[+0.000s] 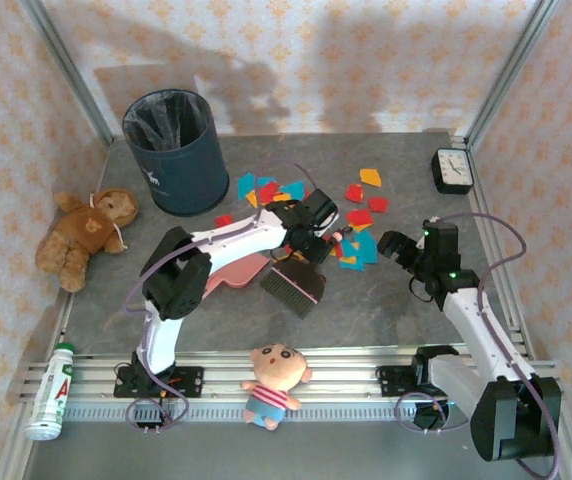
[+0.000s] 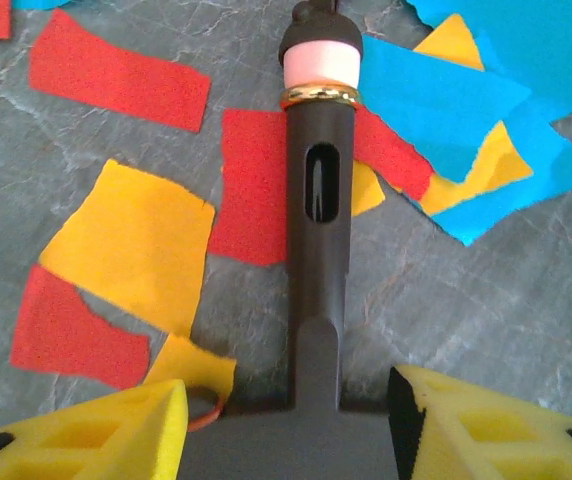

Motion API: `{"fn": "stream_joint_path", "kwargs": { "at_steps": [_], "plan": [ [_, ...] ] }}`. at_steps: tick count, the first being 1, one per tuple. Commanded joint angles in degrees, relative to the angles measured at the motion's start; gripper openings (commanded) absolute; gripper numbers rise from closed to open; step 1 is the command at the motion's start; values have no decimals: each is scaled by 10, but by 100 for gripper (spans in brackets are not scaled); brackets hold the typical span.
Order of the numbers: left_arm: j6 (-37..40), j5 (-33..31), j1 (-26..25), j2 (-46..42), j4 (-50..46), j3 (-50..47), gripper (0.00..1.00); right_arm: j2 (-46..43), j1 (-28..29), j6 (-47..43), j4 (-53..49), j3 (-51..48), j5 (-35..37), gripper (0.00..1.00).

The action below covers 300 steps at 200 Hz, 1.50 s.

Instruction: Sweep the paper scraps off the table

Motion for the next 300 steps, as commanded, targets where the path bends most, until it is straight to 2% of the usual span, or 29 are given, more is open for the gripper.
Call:
{"fn": "stream_joint_path", "kwargs": {
  "at_steps": [1, 71, 199, 213, 228, 245, 279, 300],
  "plan": [
    [24, 12, 1, 24, -47, 36, 52, 3, 5, 6, -8, -3, 1, 99],
    [37, 33, 0, 96, -85, 103, 46, 15, 5, 7, -8, 0, 0, 99],
    [48, 8, -12, 144, -118, 112, 35, 32, 5, 9, -2, -3, 0, 99],
    [48, 8, -13, 148, -120, 113, 31, 33, 5, 9, -2, -3, 0, 100],
    [48, 5, -13, 146, -122, 112, 23, 33, 5, 9, -2, -3, 0, 99],
    [47, 2, -14, 138, -119, 108, 19, 34, 5, 11, -3, 0, -1, 99],
    [40, -1, -15, 100, -89, 76, 18, 39, 5, 21, 0, 5, -18, 99],
    [34, -1, -15, 67, -61, 48, 18, 54, 5, 29, 10, 13, -57, 99]
  ]
}}
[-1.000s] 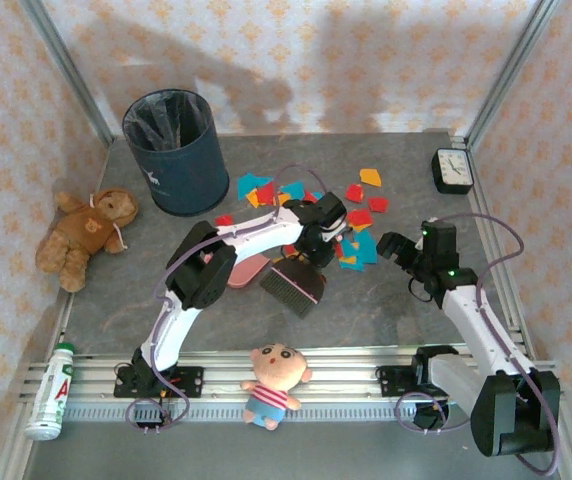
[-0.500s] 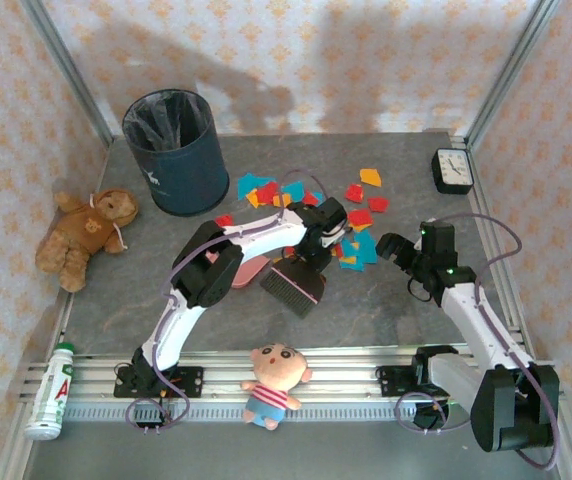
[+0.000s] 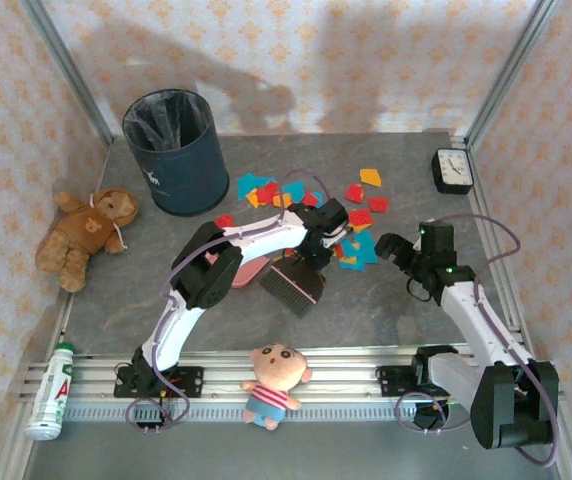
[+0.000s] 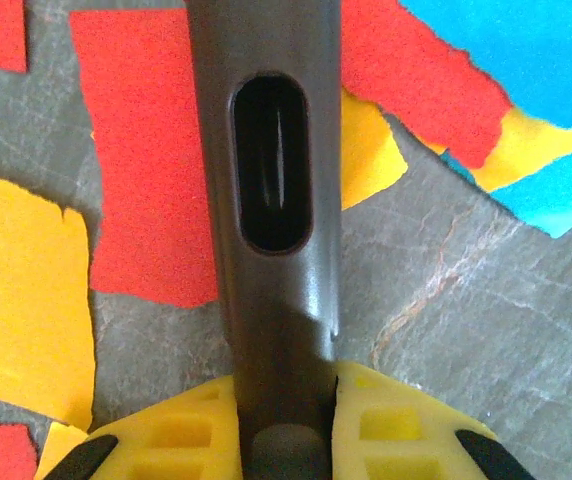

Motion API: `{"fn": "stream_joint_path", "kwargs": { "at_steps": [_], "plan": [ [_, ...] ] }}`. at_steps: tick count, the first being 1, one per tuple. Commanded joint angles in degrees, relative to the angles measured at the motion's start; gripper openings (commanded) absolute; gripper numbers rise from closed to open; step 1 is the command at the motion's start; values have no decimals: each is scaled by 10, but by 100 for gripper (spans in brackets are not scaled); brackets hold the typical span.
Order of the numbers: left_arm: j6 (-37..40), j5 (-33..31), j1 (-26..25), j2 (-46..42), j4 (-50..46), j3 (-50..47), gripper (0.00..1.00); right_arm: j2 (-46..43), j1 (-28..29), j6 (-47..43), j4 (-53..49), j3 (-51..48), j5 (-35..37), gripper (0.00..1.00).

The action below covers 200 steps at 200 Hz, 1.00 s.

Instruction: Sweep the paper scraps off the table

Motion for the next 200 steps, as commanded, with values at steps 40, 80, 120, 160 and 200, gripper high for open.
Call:
{"fn": "stream_joint_path", "kwargs": {
  "at_steps": [40, 80, 120, 160, 200],
  "plan": [
    [2, -33, -6, -119, 104, -115, 16, 55, 8, 52, 71, 26, -143, 89],
    [19, -26, -6, -177, 171, -175, 16, 86, 27, 75, 137, 41, -222, 87],
    [27, -1, -6, -224, 241, -225, 16, 131, 48, 101, 182, 59, -260, 79],
    [37, 24, -6, -243, 284, -255, 16, 162, 65, 120, 232, 67, -303, 69],
    [52, 47, -6, -267, 328, -287, 17, 185, 76, 130, 256, 81, -324, 62]
  ]
}}
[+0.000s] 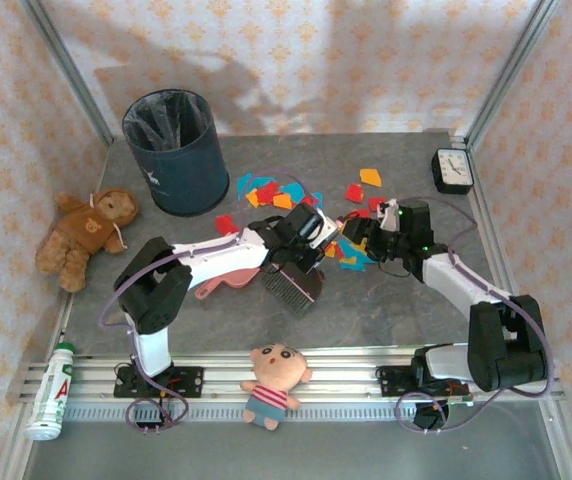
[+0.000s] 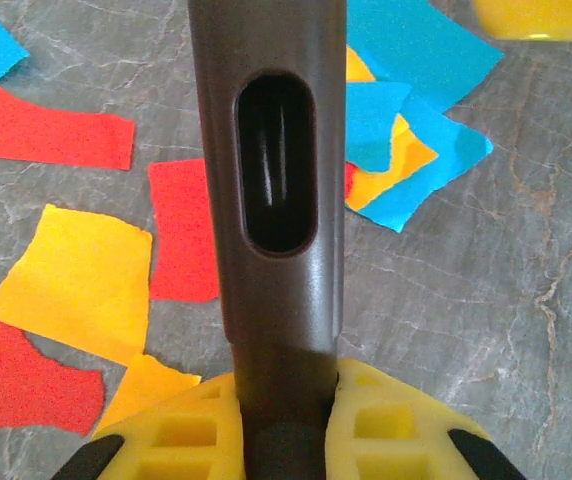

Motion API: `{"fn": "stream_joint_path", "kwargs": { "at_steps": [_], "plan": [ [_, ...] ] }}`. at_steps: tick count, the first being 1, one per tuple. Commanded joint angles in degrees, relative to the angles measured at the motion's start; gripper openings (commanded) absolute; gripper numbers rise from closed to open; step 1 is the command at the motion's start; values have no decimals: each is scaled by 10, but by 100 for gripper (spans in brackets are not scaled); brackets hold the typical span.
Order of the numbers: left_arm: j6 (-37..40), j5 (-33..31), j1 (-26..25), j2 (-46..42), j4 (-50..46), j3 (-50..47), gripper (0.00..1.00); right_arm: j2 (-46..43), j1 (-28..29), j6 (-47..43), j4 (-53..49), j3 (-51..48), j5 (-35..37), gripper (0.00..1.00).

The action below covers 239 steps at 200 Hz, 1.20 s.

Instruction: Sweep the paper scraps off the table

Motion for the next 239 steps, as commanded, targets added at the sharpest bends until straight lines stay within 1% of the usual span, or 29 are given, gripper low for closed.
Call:
{"fn": "stream_joint_path", "kwargs": {
  "at_steps": [1, 35, 50, 65, 126, 147, 157, 167, 173, 176, 204, 225, 239],
  "plan": [
    [20, 19, -6, -43, 54, -15, 17, 10, 8, 9, 37, 26, -27, 62],
    [31, 43, -6, -54, 73, -28, 17, 31, 15, 7, 42, 39, -36, 56],
    [36, 49, -6, -59, 80, -33, 17, 42, 20, 2, 35, 47, -38, 52],
    [38, 53, -6, -61, 82, -35, 17, 52, 26, -2, 34, 53, -45, 44],
    [41, 49, -6, -60, 71, -27, 17, 73, 59, -35, 2, 76, -39, 43],
    [39, 46, -6, -55, 63, -20, 17, 73, 64, -37, 3, 75, -31, 40],
    [37, 45, -6, -53, 59, -17, 17, 73, 65, -37, 5, 75, -30, 37],
    [36, 43, -6, -50, 56, -13, 16, 74, 65, -37, 3, 75, -29, 36],
    [35, 43, -6, -49, 55, -12, 17, 75, 66, -38, 5, 75, -31, 30],
    [35, 43, -6, -48, 54, -12, 17, 75, 66, -38, 5, 75, -32, 29],
    [34, 48, -6, -44, 52, -7, 17, 74, 66, -37, 13, 70, -31, 24],
    [34, 50, -6, -43, 48, -6, 17, 66, 67, -34, 17, 67, -20, 15],
    [34, 48, -6, -43, 42, -3, 18, 57, 67, -28, 27, 62, -9, 10]
  ]
}}
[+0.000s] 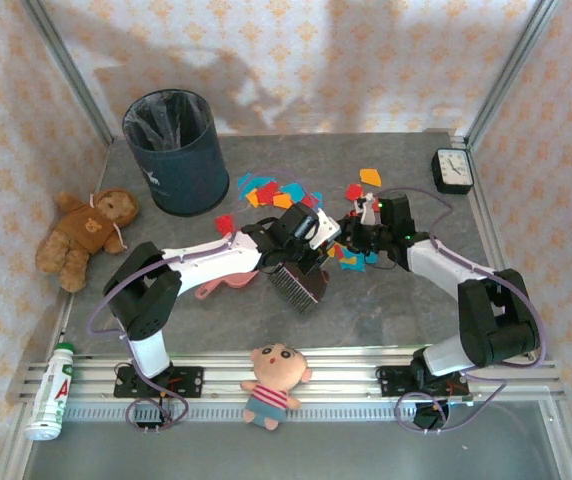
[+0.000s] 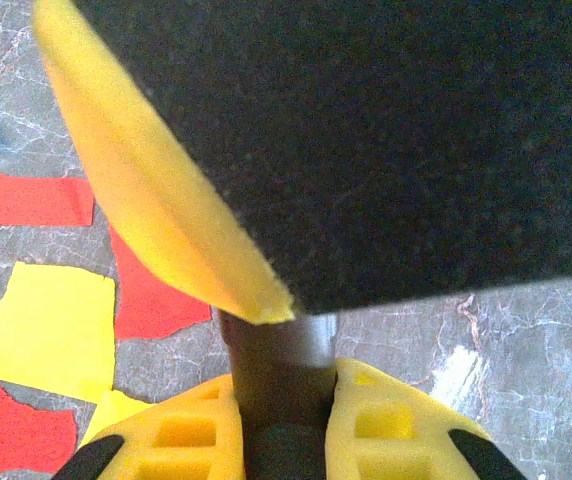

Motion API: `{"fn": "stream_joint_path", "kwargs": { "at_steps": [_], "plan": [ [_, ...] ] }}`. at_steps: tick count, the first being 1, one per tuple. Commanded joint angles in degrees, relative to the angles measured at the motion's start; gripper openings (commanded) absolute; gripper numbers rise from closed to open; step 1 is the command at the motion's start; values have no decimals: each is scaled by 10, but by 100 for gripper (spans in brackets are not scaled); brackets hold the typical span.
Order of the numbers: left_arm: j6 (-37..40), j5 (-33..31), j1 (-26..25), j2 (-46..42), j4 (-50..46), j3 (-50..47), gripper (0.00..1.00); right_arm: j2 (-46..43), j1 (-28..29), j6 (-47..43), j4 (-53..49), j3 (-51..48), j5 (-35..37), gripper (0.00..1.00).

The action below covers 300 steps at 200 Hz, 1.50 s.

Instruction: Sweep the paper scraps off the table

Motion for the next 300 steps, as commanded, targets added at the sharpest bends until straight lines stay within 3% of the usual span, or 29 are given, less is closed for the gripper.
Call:
{"fn": "stream_joint_path", "kwargs": {
  "at_steps": [1, 19, 46, 68, 129, 172, 247, 272, 300],
  "plan": [
    [8, 4, -3, -9, -4, 25, 18, -20, 7, 5, 26, 3, 10, 10],
    [8, -1, -3, -12, -18, 28, 25, -34, 7, 13, 32, -2, 34, 7],
    [5, -21, -3, -28, -45, 26, 53, -51, 2, 23, 32, -4, 66, 4],
    [3, -45, -1, -52, -67, 14, 58, -60, -18, 37, 32, -5, 80, 2],
    [-4, -121, 29, -129, -183, -40, 58, -86, -89, 27, -24, 3, 92, 0],
    [-29, -130, 57, -144, -233, -79, 58, -110, -128, 16, -55, 5, 87, 0],
    [-49, -131, 83, -61, -274, -60, 50, -148, -145, -8, -114, 14, 78, 0],
    [-58, -155, 86, -28, -278, -48, 40, -166, -146, -10, -122, 14, 80, 0],
    [-60, -161, 86, -3, -281, -38, 37, -168, -145, -12, -129, 15, 80, 0]
  ]
}}
